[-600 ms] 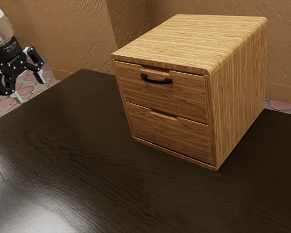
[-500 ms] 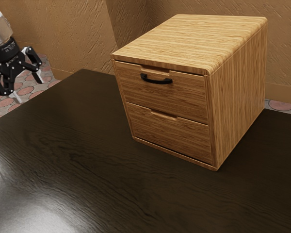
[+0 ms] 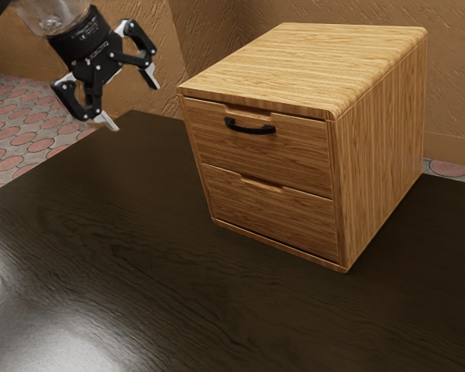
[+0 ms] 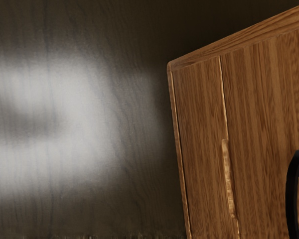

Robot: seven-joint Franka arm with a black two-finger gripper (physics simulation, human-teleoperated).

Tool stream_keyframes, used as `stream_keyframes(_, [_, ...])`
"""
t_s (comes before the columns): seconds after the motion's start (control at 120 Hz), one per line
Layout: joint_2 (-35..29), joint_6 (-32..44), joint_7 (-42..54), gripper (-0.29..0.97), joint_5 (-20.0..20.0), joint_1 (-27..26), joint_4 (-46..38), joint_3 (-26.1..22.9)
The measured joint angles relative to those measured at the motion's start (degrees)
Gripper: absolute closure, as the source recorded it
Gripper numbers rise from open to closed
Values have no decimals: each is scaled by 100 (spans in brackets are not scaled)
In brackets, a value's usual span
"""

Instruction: Pull the drawer handle with one arm to open the drawer

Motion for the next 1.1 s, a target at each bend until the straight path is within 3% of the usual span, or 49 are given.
stream_keyframes(0.167, [-174,986,-168,3,51,-105,-657,-57])
stream_keyframes(0.358, [-214,2216,-308,3,79,-712,-1361,-82])
stream_keyframes(0.65, [-403,3593,-444,5,314,-573,-2329,96])
stream_keyframes(0.817, [-359,4034,-505,7,348,-588,-2457,98])
stream_keyframes(1.1, [-178,3994,-551,8,341,-608,-2486,47])
